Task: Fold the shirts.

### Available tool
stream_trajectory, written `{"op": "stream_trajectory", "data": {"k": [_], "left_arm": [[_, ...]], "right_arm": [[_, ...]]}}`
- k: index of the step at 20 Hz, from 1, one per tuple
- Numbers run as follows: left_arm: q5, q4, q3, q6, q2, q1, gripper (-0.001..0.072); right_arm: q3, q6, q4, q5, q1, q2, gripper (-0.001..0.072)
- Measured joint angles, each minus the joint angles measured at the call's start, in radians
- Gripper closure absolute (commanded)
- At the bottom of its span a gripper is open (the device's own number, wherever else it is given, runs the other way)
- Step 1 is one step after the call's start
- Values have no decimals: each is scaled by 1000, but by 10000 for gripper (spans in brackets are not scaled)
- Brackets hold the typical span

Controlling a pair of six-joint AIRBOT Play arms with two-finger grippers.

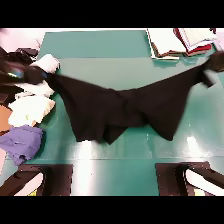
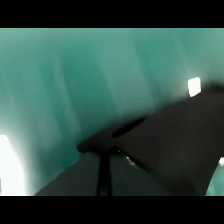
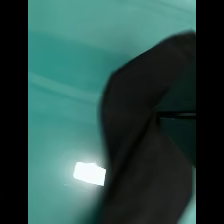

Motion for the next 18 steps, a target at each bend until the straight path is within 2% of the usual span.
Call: {"op": "stream_trajectory", "data": {"k": [1, 2, 3, 6, 8, 11, 13, 18], "left_arm": [[42, 0, -44, 10, -44, 0, 490], [84, 2, -76, 18, -92, 0, 163], [127, 2, -93, 19, -136, 1, 140], [187, 1, -78, -6, -222, 34, 140], [166, 1, -55, -21, -250, 84, 140], [96, 0, -85, -29, -269, 142, 140], [95, -16, -154, -14, -274, 146, 141], [240, -66, -313, 44, -299, 67, 140]], "right_arm": [[-42, 1, -12, -34, 5, -47, 567], [-67, 2, -13, -71, 7, -87, 317], [-78, 6, -11, -109, 7, -131, 305], [-40, 32, 24, -164, -20, -220, 305], [-13, 34, 72, -157, -46, -240, 305], [-49, 18, 113, -138, -74, -203, 306], [-114, 8, 129, -138, -80, -160, 306], [-281, -4, 143, -179, -68, -66, 306]]}}
